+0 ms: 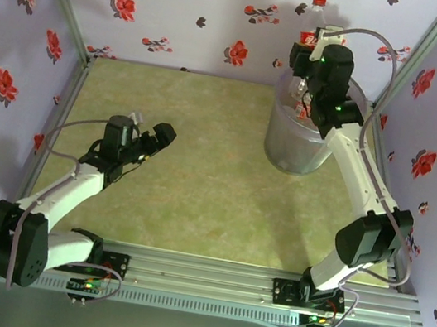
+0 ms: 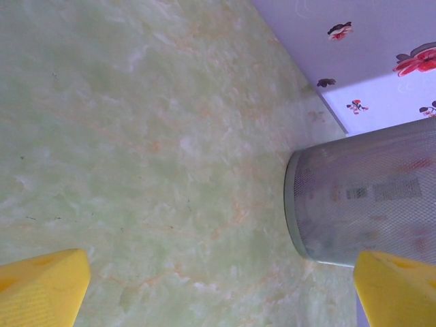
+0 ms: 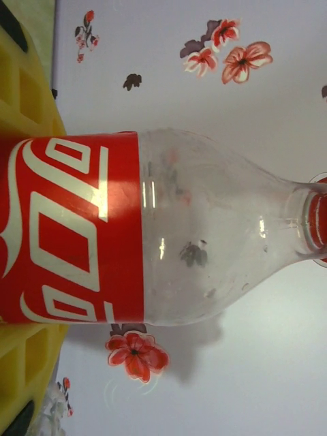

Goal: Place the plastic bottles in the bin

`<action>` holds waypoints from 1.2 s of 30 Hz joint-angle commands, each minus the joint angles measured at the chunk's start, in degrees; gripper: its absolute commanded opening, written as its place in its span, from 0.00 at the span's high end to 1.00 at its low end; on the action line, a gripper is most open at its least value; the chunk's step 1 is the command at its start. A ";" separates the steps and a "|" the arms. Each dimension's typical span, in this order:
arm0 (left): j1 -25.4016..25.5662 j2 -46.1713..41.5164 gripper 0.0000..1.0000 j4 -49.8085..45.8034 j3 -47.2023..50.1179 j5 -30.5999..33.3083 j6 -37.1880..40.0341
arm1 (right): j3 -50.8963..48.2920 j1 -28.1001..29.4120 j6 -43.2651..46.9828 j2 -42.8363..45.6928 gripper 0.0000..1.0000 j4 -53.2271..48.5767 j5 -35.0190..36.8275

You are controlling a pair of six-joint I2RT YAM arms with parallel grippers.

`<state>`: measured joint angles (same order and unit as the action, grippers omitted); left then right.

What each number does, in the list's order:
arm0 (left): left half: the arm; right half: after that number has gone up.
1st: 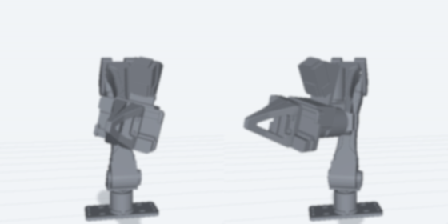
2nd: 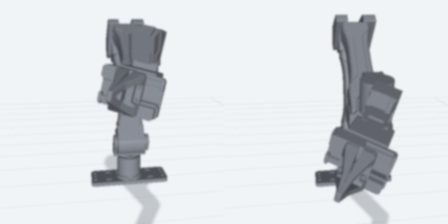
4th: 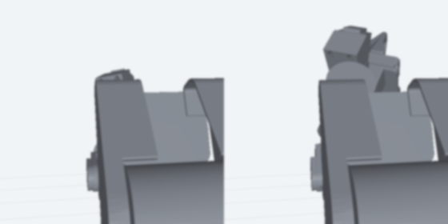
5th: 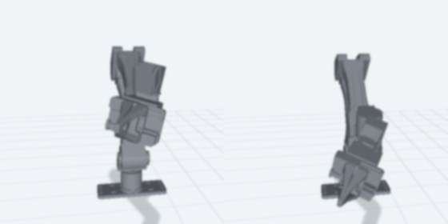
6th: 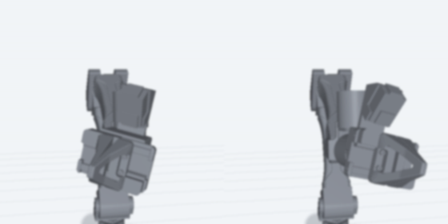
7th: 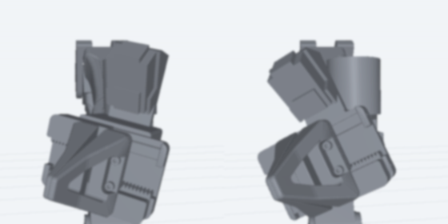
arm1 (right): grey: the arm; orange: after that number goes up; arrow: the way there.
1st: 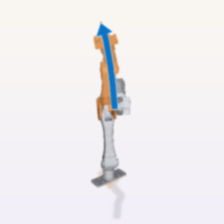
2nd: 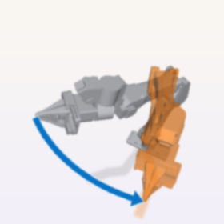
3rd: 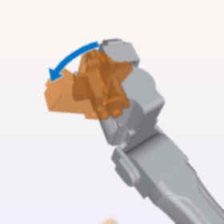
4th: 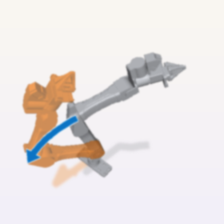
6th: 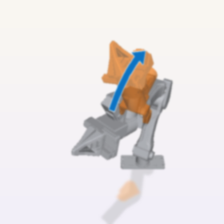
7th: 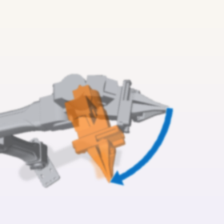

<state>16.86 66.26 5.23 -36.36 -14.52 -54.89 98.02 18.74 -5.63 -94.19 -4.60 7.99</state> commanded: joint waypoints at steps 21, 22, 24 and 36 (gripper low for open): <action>-0.77 -3.07 0.00 -0.66 0.37 0.67 1.70 | -14.45 -3.80 -2.00 -3.70 0.56 14.05 -7.89; -0.70 -3.11 0.00 -0.64 0.37 0.73 1.71 | -15.53 -3.94 -2.19 -3.51 0.56 14.50 -7.92; -0.70 -2.98 0.00 -0.53 0.33 0.77 1.64 | -17.25 -4.29 -2.63 -3.29 0.56 15.03 -7.99; -0.75 -2.78 0.00 0.67 1.13 0.64 0.64 | -19.02 -4.52 -1.69 -1.86 0.40 12.04 -11.76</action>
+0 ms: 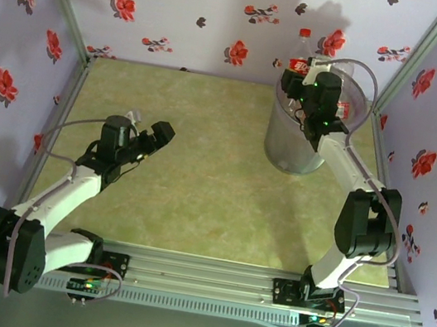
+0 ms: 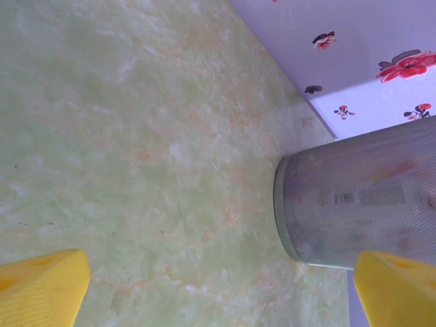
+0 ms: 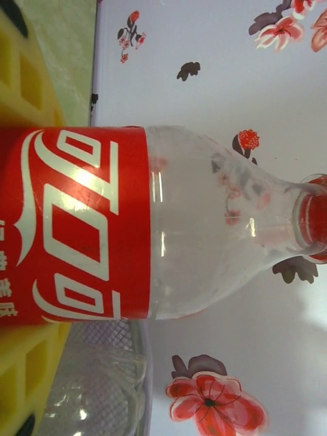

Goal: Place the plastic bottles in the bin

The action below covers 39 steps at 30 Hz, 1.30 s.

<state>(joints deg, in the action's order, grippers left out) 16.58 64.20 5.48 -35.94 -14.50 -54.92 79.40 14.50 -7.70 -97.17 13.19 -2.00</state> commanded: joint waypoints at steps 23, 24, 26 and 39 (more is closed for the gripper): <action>-0.48 -1.49 0.00 1.31 2.00 0.64 0.85 | 18.08 -0.20 4.79 1.81 0.36 -26.63 3.99; -0.53 -1.75 0.00 1.08 2.00 0.63 1.02 | 18.69 -0.22 4.68 0.74 0.38 -26.70 4.10; -0.51 -2.13 0.00 0.61 1.84 0.62 1.29 | 19.63 -0.24 4.83 -1.12 0.40 -27.12 4.58; -1.02 -2.12 0.00 -0.38 1.05 0.70 2.05 | 1.28 0.01 4.19 6.19 0.46 -23.39 7.27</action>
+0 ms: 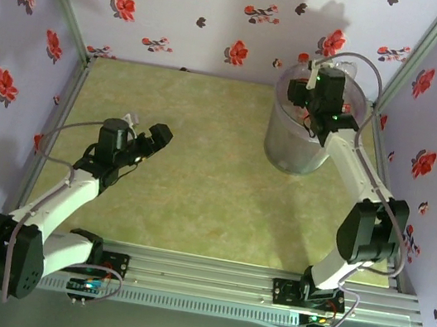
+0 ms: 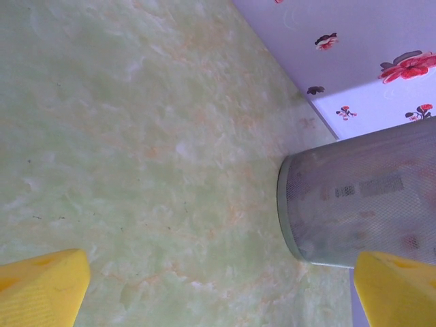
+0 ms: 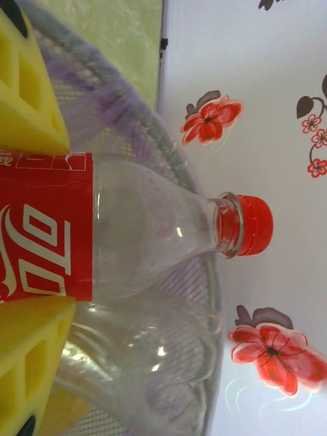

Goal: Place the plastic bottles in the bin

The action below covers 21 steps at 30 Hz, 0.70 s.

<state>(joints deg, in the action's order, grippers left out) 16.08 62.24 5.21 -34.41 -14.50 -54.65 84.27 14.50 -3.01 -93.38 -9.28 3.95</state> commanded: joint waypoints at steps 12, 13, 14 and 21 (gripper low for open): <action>-0.45 0.09 0.00 0.32 -0.40 0.67 1.30 | 6.86 0.03 -0.27 4.48 0.28 -7.91 -2.01; -0.57 -0.01 0.00 0.24 -0.30 0.69 1.30 | 8.19 0.06 -0.33 4.75 0.25 -8.86 -1.93; -0.45 -0.10 0.00 0.25 -0.20 0.70 1.34 | 9.00 0.01 -0.42 5.07 0.24 -9.37 -1.73; -0.51 -0.01 0.00 0.15 -0.20 0.70 1.78 | 12.40 -2.02 -3.24 7.98 0.21 -15.91 9.23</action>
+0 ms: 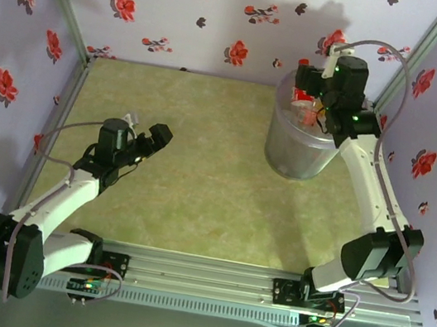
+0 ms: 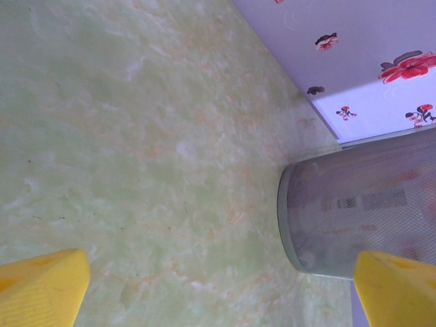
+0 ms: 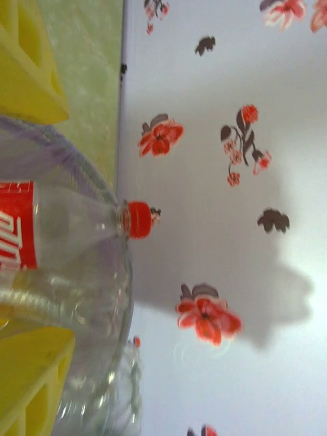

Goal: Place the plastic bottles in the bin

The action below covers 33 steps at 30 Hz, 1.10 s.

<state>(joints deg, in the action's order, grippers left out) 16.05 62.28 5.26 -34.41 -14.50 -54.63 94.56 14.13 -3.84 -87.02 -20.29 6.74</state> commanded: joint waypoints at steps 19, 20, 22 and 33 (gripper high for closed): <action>-0.58 -0.68 0.00 -1.99 -0.73 0.70 3.74 | -13.64 -28.28 -20.73 5.21 0.33 -0.01 -18.11; -0.54 -0.67 0.00 -2.00 -0.68 0.70 3.48 | -14.16 -29.03 -21.42 4.79 0.33 0.38 -19.66; -0.58 -0.58 0.00 -1.76 -0.90 0.77 3.18 | -15.19 -30.31 -22.53 4.10 0.34 1.22 -21.98; -0.57 0.71 0.00 -0.16 -1.62 0.70 1.91 | -15.37 -31.23 -21.41 0.85 0.54 0.00 -30.59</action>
<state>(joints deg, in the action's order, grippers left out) 16.05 62.30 4.23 -34.44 -14.50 -52.27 79.09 -16.88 -25.52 -85.12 -20.45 -19.64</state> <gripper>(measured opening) 0.997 0.468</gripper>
